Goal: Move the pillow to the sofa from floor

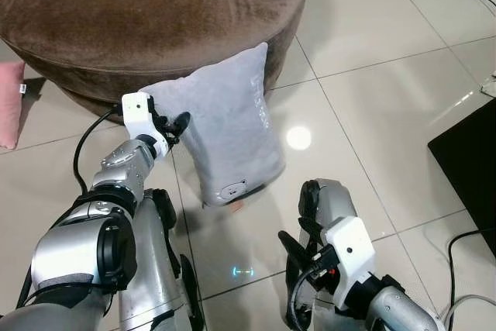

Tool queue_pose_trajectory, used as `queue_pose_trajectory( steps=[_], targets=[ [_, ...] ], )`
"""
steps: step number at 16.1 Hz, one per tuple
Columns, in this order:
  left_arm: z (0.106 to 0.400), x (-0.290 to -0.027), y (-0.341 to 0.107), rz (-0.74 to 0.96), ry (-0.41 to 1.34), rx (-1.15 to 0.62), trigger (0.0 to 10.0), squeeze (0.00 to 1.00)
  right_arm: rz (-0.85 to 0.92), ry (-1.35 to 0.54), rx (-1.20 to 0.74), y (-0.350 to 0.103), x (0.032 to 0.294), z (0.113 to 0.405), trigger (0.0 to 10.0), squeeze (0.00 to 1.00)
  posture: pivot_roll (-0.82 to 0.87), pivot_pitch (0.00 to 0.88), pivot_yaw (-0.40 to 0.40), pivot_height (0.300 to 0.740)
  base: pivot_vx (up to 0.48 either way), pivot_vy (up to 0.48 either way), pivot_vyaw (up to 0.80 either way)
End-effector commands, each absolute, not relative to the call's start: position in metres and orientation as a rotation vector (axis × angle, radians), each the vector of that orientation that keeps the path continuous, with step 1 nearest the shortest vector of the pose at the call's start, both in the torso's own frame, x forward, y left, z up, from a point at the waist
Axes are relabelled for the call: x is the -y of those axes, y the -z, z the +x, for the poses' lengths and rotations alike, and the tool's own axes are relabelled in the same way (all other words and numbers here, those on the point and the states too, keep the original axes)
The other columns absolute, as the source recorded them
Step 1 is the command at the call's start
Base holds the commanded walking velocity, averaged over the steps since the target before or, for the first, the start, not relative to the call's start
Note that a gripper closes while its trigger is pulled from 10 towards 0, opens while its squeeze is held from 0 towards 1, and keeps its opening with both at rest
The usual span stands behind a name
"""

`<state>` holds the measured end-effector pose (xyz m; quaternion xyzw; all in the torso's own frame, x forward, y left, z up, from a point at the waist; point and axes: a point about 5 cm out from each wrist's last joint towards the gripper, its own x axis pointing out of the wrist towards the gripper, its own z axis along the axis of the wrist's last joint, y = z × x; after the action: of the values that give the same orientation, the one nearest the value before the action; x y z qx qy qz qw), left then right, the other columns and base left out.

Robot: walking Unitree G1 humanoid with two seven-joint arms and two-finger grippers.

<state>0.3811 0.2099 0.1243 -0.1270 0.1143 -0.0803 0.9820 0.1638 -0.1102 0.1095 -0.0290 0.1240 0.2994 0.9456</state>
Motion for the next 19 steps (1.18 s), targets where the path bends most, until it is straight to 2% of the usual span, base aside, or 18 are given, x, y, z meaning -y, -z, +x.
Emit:
queue_pose_trajectory(
  steps=[1, 15, 17, 19],
  targets=[
    [0.375, -0.214, -0.113, -0.260, 0.141, -0.269, 0.0, 0.00, -0.053, -0.605, -0.266, -0.110, 0.111, 0.161, 10.0, 0.00, -0.09, 0.304, -0.016, 0.419, 0.000, 0.000, 0.00],
    [0.376, -0.227, -0.119, -0.261, 0.066, -0.221, 0.0, 0.00, -0.057, -0.576, -0.280, -0.106, 0.117, 0.161, 10.0, 0.00, -0.09, 0.296, -0.011, 0.419, 0.000, 0.000, 0.00],
    [0.377, -0.226, -0.124, -0.297, 0.074, -0.167, 0.0, 0.00, -0.057, -0.572, -0.279, -0.106, 0.117, 0.162, 10.0, 0.00, -0.09, 0.296, -0.008, 0.419, 0.000, 0.000, 0.00],
    [0.380, -0.229, -0.140, -0.341, 0.070, -0.023, 0.0, 0.00, -0.055, -0.566, -0.272, -0.107, 0.118, 0.164, 10.0, 0.00, -0.09, 0.292, -0.010, 0.419, 0.000, 0.000, 0.00]
  ],
)
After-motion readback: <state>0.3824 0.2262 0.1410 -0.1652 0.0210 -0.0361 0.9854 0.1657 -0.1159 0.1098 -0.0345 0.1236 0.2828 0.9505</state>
